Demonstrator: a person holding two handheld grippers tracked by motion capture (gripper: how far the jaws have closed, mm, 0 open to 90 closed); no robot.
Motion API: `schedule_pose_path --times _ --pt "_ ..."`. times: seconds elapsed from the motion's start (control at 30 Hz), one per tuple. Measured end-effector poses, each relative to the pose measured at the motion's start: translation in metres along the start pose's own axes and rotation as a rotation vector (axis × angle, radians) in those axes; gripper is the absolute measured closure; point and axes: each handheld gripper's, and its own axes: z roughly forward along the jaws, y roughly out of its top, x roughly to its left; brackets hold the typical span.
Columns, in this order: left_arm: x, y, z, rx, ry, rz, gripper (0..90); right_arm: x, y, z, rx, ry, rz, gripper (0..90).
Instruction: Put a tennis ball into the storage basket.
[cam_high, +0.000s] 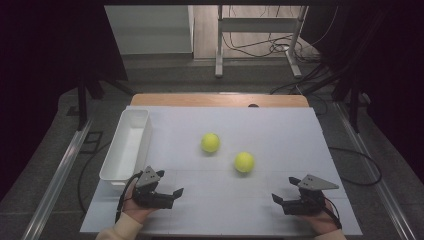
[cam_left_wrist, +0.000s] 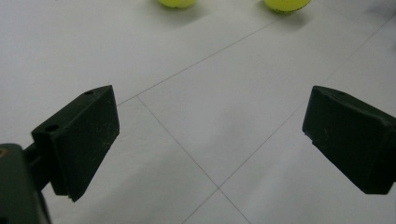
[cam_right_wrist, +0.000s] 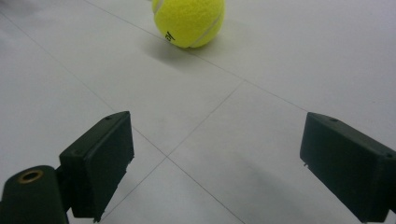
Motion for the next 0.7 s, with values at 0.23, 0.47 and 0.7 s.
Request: schedule_pose_path --times 0.23,0.47,0.7 --pt "-0.002 0.005 0.000 -0.001 0.007 0.013 4.9 -0.001 0.000 0.000 -0.001 0.002 0.002 10.1" --pt "-0.009 0.012 0.000 -0.008 -0.003 0.021 5.5 -0.001 0.001 0.000 -0.021 0.016 0.003 10.4" --pt "-0.013 0.022 0.000 -0.010 -0.003 0.026 5.5 -0.001 0.001 0.000 -0.023 0.016 -0.002 10.4"
